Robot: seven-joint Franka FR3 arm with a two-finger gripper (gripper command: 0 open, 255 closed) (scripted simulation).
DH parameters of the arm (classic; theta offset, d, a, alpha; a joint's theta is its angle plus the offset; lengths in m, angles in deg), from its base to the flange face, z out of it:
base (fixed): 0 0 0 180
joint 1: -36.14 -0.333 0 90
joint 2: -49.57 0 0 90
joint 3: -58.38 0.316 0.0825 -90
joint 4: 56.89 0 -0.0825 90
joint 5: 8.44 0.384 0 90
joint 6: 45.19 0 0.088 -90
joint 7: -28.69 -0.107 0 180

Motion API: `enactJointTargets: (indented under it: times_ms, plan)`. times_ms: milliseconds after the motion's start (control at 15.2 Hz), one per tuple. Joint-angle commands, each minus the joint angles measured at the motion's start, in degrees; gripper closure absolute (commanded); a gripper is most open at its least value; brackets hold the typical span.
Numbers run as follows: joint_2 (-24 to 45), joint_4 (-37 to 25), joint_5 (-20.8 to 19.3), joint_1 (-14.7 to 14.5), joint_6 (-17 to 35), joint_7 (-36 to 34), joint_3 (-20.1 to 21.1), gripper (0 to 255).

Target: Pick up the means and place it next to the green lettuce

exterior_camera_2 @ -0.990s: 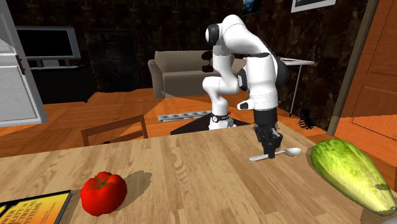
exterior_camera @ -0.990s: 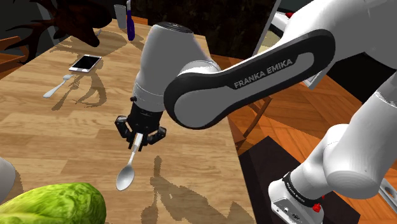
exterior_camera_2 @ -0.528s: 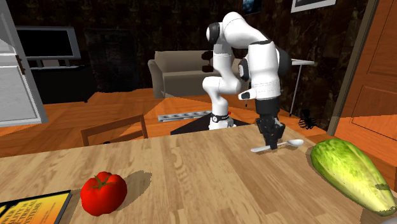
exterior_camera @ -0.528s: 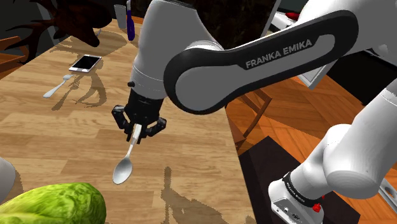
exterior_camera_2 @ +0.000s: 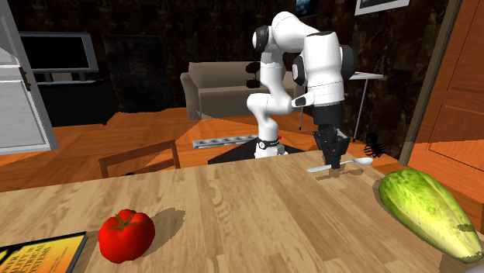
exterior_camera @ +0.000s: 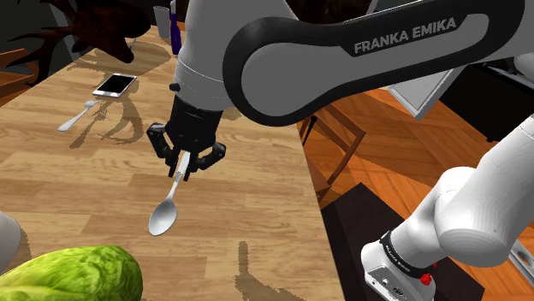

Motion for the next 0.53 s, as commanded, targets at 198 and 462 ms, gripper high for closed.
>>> enactJointTargets:
  times_ms: [198,462]
  plan:
    - [-1.2,-2.7,0.3,0.1,-3.8,-0.2,-0.1,255]
    - [-1.8,-5.2,0.5,0.3,-6.8,-0.4,-0.2,255]
